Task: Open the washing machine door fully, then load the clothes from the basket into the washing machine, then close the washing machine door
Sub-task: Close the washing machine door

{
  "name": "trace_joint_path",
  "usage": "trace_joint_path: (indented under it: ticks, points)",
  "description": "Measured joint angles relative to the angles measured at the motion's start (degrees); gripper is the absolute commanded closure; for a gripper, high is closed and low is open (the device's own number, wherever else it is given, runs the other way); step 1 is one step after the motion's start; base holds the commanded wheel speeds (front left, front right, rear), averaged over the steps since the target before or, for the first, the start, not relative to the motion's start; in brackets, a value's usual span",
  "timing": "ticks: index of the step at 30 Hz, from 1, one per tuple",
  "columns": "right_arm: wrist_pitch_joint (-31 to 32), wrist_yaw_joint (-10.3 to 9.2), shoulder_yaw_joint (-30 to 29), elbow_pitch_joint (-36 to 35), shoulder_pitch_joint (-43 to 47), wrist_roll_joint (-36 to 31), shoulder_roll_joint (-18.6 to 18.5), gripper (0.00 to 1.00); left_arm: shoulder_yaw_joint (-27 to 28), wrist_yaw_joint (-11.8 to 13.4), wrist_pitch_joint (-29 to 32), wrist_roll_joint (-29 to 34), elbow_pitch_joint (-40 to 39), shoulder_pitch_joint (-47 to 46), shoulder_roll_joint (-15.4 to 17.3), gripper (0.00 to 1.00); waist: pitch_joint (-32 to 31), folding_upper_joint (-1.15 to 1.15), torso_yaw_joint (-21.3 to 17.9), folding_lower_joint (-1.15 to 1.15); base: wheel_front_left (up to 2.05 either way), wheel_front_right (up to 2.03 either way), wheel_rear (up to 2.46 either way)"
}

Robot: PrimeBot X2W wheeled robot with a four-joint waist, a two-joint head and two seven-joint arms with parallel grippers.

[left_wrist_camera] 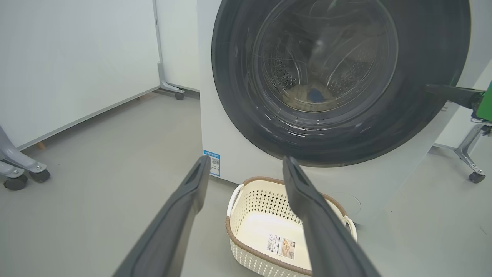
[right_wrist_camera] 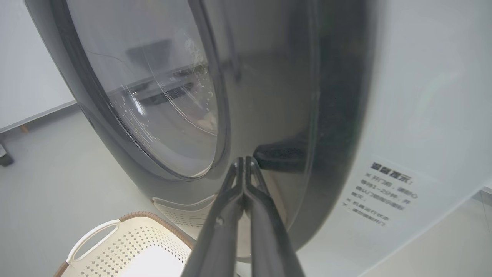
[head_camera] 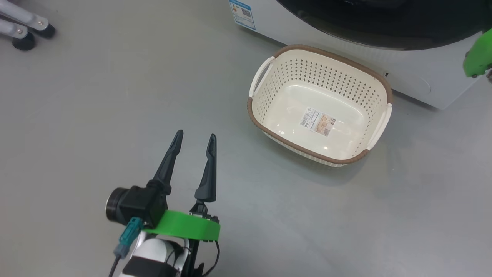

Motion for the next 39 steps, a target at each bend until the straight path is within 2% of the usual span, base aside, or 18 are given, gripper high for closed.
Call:
trace_joint_path:
  ticks: [7,15,23,29,31,32,33,39]
  points:
    - [0.0,0.02,-2.0,1.0,-0.9,-1.1,0.0,1.0,-0.5,0.4,0.0,-0.5,0.0,-0.6,0.0,0.0,0.0,0.0,0.0,-0.01,0.0,0.0,0.0]
    - [0.0,0.01,0.8,-1.7,0.7,0.4,2.7,1.0,-0.3,0.4,0.0,-0.3,0.2,-0.6,0.0,0.0,-0.9,0.0,-1.4,0.0,0.0,0.0,0.0]
    - [0.0,0.01,5.6,-10.3,8.3,7.4,6.0,1.0,1.3,0.1,0.0,1.3,1.1,-0.5,0.0,0.0,-2.7,0.0,-4.5,0.0,0.0,0.0,0.0]
    - [0.0,0.0,8.4,-22.3,17.0,12.3,6.0,1.0,3.0,-0.4,0.0,1.9,1.9,-0.1,0.0,0.0,-4.5,0.0,-7.2,-0.01,0.0,0.0,0.0]
    - [0.0,0.0,8.7,-27.0,20.9,13.5,6.1,0.5,3.7,-0.6,0.0,2.2,2.1,0.2,0.0,0.0,-5.1,0.0,-8.2,-0.01,0.0,0.0,0.0]
    - [0.0,0.0,8.6,-29.0,22.9,14.0,6.1,0.15,4.1,-0.6,0.0,2.2,2.3,0.4,0.0,0.0,-5.4,0.0,-8.7,-0.01,0.0,0.0,0.0]
    - [0.0,0.0,8.5,-30.7,24.9,14.5,6.1,0.0,4.3,-0.7,0.0,2.2,2.6,0.6,0.0,0.0,-5.7,0.0,-9.2,-0.01,0.0,0.0,0.0]
    - [0.0,0.0,8.2,-38.5,35.4,15.5,7.4,0.0,5.5,-1.6,0.0,3.2,3.3,1.3,0.1,0.0,-7.1,0.0,-12.4,-0.01,0.0,0.0,0.0]
